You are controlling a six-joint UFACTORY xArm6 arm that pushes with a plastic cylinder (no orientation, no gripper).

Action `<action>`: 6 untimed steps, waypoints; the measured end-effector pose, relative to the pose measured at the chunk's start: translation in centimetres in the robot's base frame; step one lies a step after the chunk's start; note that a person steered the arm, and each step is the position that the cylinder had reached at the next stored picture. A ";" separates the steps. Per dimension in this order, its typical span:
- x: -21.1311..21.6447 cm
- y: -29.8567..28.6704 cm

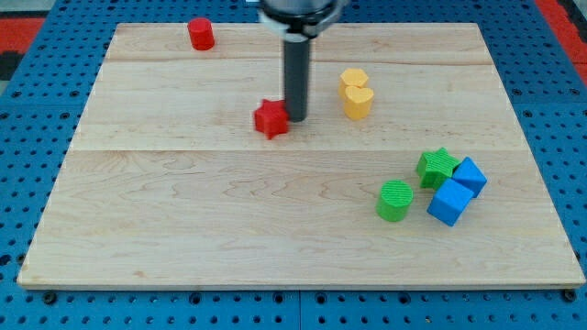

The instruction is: Move the red star to the top left corner of the board

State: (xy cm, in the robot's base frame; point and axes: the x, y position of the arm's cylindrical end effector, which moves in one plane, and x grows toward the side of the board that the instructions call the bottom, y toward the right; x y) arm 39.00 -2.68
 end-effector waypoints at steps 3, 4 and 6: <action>4.0 -10.2; 3.0 -10.0; -0.1 -6.5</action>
State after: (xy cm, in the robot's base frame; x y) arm 38.90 -9.16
